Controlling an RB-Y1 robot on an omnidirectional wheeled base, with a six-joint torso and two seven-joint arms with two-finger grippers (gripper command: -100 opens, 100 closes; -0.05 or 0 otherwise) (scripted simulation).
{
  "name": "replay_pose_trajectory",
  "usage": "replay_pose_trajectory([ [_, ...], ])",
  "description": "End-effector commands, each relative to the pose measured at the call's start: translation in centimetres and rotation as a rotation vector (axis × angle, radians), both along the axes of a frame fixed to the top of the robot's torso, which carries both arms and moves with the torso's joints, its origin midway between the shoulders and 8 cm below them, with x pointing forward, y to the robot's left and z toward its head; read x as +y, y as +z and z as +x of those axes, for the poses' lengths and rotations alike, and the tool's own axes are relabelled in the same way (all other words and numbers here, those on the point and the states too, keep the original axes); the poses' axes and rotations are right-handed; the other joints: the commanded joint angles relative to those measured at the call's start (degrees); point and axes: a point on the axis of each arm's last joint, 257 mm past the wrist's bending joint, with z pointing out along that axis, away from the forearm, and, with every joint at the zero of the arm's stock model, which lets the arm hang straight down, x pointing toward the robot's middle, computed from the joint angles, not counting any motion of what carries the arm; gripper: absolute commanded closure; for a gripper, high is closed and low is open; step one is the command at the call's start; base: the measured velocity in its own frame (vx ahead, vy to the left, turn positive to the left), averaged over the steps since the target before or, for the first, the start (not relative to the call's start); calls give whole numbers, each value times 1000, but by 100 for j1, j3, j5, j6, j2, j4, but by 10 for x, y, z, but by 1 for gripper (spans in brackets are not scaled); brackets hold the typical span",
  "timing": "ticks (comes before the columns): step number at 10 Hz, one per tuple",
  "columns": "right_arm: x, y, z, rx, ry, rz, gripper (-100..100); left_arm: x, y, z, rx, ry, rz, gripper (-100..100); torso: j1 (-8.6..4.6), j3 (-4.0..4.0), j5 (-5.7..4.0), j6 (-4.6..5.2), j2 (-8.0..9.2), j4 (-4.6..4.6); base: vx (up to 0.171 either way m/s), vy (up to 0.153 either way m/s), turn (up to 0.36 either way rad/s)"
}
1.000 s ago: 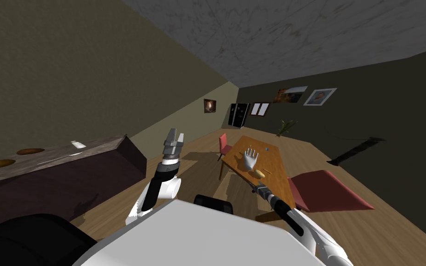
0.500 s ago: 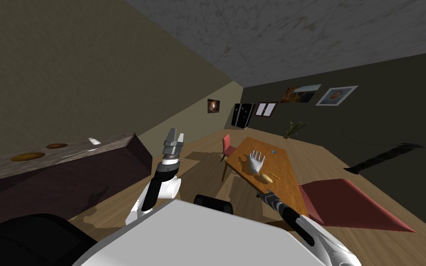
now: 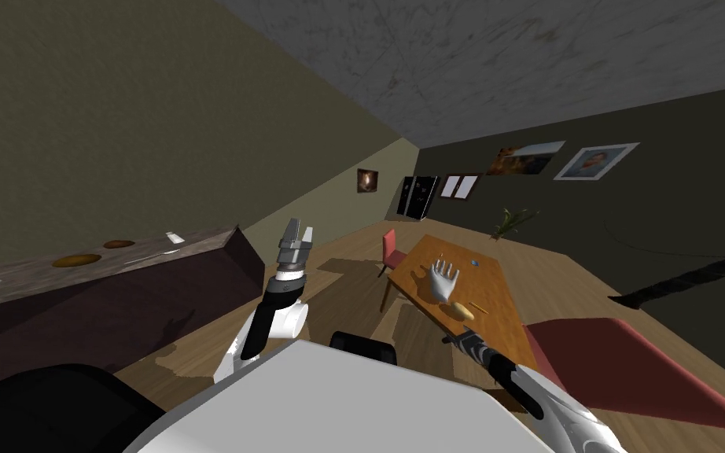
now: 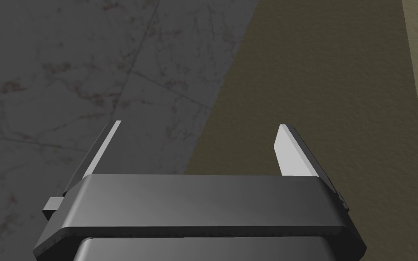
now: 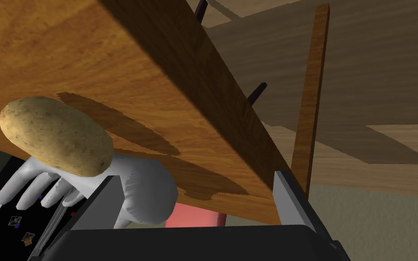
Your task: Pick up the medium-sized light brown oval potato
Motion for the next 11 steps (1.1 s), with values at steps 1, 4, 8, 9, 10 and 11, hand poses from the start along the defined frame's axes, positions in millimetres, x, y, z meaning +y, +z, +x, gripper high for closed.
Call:
replay_pose_trajectory([
  [1, -19, -5, -13, 29, -5, -44, -100, 0, 0, 0, 0, 0, 0, 0, 0, 0, 0, 0, 0, 0, 36, 36, 65],
  [4, -89, -6, -49, 145, 23, -244, -100, 0, 0, 0, 0, 0, 0, 0, -1, -6, 1, 1, -10, -2, 70, 45, 136],
  [8, -128, -1, -70, 212, 38, -350, -100, 0, 0, 0, 0, 0, 0, 0, -13, -1, -3, 2, -2, -1, 54, 17, 81],
  [9, -142, 3, -78, 239, 48, -392, -100, 0, 0, 0, 0, 0, 0, 0, -9, -7, -2, 0, -13, -3, 106, 14, 105],
  [10, -145, 3, -81, 245, 43, -396, -100, 0, 0, 0, 0, 0, 0, 0, -12, -13, -1, 3, -22, -5, 77, 2, 15],
  [11, -145, 3, -81, 245, 43, -396, -100, 0, 0, 0, 0, 0, 0, 0, -15, -10, -3, 5, -16, -5, 33, 0, -12],
])
